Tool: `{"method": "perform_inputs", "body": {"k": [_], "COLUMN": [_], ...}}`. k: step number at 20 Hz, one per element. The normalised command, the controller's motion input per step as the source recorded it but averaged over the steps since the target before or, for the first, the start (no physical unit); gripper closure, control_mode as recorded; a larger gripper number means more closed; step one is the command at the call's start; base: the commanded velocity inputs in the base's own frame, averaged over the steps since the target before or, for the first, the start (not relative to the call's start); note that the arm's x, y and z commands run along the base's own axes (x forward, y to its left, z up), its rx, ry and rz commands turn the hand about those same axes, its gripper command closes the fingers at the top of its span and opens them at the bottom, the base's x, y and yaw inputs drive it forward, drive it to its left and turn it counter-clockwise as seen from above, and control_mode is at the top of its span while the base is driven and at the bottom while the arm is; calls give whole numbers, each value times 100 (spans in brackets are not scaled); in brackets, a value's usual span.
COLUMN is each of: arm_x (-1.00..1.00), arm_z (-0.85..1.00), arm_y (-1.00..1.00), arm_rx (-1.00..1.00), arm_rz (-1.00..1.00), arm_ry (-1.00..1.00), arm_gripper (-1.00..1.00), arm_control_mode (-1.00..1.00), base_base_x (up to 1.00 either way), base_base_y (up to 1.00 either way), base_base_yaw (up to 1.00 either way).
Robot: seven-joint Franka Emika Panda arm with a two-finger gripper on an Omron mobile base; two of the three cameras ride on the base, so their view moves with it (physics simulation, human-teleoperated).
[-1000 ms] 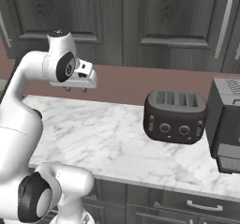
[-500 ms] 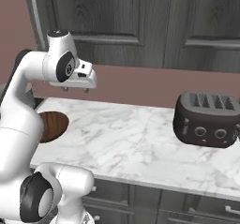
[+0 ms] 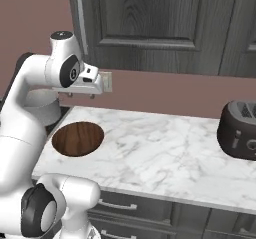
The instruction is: Open the cabinet and move the ladle to the pot. Then close the cabinet.
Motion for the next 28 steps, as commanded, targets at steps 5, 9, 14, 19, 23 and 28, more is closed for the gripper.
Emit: {"method": "perform_inputs", "body": {"k": [5, 9, 14, 19, 23, 28], "arm_x": [0, 0, 0, 0, 0, 0], "arm_z": [0, 0, 0, 0, 0, 0], "arm_y": [0, 0, 0, 0, 0, 0], "arm_rx": [0, 0, 0, 0, 0, 0], "arm_rz": [0, 0, 0, 0, 0, 0], "arm_ry": [0, 0, 0, 0, 0, 0], "arm_gripper": [-100, -100, -100, -100, -100, -100], "arm_control_mode": [100, 100, 100, 100, 100, 100], "base_base_x": [2, 10, 26, 12, 0, -21], "base_base_y": [49, 33, 42, 46, 54, 51], "base_base_yaw": [0, 0, 0, 0, 0, 0]}}
